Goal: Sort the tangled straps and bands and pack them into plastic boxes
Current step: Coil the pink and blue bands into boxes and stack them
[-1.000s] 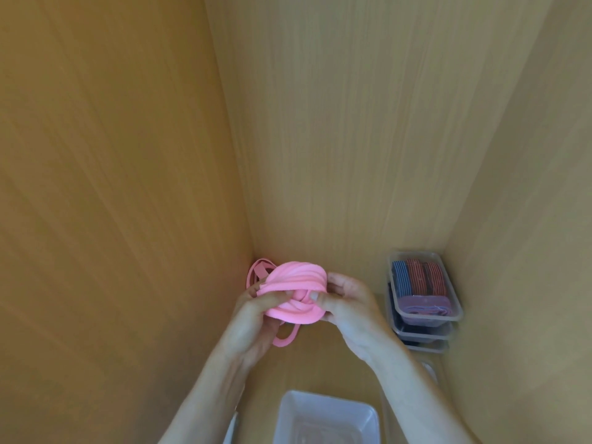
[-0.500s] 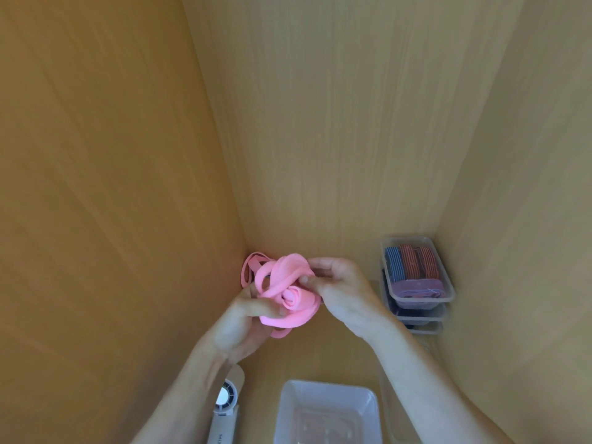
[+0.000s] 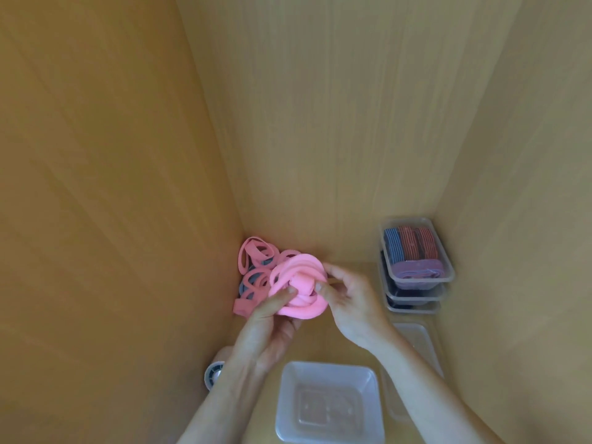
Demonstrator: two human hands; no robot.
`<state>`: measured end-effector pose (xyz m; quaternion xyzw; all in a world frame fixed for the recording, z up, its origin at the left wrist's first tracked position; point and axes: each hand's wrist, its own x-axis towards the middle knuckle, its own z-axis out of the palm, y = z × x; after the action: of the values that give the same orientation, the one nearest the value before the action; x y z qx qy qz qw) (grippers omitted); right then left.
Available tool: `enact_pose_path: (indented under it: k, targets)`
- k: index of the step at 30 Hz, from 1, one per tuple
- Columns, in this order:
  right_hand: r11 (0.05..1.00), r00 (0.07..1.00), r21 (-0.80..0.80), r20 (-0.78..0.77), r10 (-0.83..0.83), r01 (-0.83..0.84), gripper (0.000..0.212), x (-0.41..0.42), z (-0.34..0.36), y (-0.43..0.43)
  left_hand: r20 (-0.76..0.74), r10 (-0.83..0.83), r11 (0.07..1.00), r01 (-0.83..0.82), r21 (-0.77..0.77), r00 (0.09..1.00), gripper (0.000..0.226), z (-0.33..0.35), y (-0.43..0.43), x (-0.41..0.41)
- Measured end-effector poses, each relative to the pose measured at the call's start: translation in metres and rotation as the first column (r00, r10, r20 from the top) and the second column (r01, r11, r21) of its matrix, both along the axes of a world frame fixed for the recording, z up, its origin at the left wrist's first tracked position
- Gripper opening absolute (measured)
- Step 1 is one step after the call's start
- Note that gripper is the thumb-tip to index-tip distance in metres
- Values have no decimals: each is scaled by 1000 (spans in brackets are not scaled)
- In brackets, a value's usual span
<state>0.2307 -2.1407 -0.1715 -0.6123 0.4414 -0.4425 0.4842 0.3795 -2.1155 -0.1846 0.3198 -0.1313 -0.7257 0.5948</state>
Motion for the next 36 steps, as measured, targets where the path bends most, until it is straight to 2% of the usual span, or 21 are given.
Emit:
enact_pose_path:
  k: [2, 4, 6, 9, 12, 16, 18, 22, 26, 28, 30, 32, 36]
  targets:
    - [998, 998, 30, 34, 53, -54, 37, -7, -4, 2, -40, -27, 999, 28, 40, 999, 74, -7, 7, -1]
    - [996, 997, 60, 44, 69, -71, 34, -13, -10, 6, -11, -64, 997, 65, 39, 998, 61, -16, 12, 1]
    - [990, 997, 128, 62, 55, -63, 28, -17, -19, 10, 87, -96, 995, 93, 41, 992, 46, -23, 16, 1]
    - [973, 995, 223, 81, 50, -67, 22, -23, -35, 16, 281, -157, 987, 144, 67, 947, 53, -33, 23, -1]
    - [961, 998, 273, 49, 36, -49, 22, -26, -46, 23, 371, -184, 982, 156, 105, 910, 47, -41, 30, -4]
    - [935, 993, 339, -10, 115, -105, 40, -31, -53, 35, 477, -202, 977, 139, 164, 855, 48, -48, 36, -8]
    - [939, 995, 334, -27, 99, -84, 45, -31, -57, 39, 543, -214, 974, 138, 177, 812, 52, -48, 39, -8]
    - [894, 1000, 447, 5, 3, -5, 41, -36, -72, 50, 661, -270, 963, 191, 191, 700, 59, -53, 45, -3]
    - [858, 994, 502, -51, -94, 107, 32, -43, -89, 68, 738, -312, 941, 304, 152, 598, 32, -64, 57, 7]
    - [855, 984, 488, -109, -143, 178, 27, -43, -96, 77, 762, -283, 943, 313, 111, 583, 27, -70, 63, 11]
    - [845, 974, 484, -112, -198, 227, 32, -41, -99, 84, 812, -203, 958, 281, 50, 548, 28, -76, 69, 15]
    - [854, 970, 460, -137, -203, 243, 44, -41, -99, 91, 871, -140, 961, 278, 4, 471, 32, -81, 74, 18]
    - [864, 968, 454, -214, -130, 217, 46, -42, -105, 98, 950, -101, 932, 363, -14, 296, 43, -91, 82, 23]
